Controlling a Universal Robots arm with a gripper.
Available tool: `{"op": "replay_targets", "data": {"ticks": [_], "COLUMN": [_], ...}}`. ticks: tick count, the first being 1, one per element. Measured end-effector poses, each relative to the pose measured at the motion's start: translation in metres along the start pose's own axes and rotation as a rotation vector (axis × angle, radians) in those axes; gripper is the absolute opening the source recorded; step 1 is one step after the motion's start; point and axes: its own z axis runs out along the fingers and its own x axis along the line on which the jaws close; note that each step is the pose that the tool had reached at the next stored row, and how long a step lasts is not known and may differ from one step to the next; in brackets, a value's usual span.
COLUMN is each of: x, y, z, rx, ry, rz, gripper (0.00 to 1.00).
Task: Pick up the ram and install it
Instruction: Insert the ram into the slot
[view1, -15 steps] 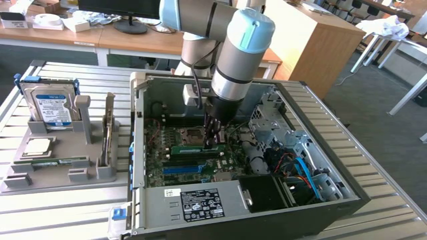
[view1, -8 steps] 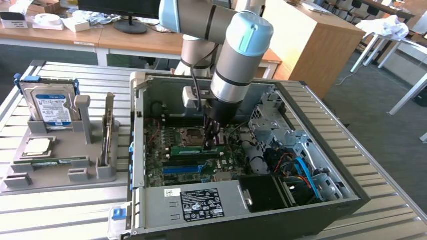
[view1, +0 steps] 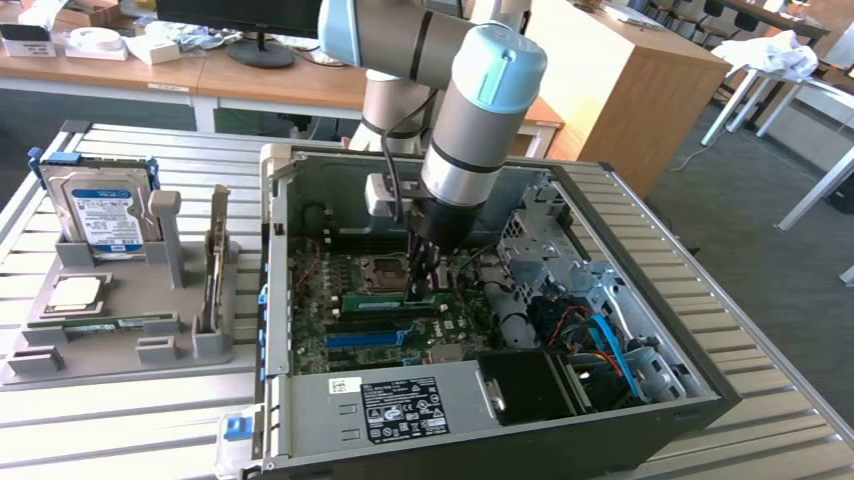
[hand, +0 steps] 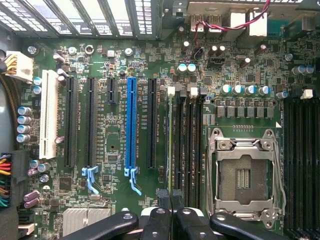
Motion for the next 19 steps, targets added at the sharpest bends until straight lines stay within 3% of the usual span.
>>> {"op": "replay_targets", "data": {"ticks": [19], "x": [-0.0005], "y": [-0.0001], "z": [0.0031], "rx": [-0.0002], "ry": [0.0006], "rz": [0.0], "gripper": [0.11]}}
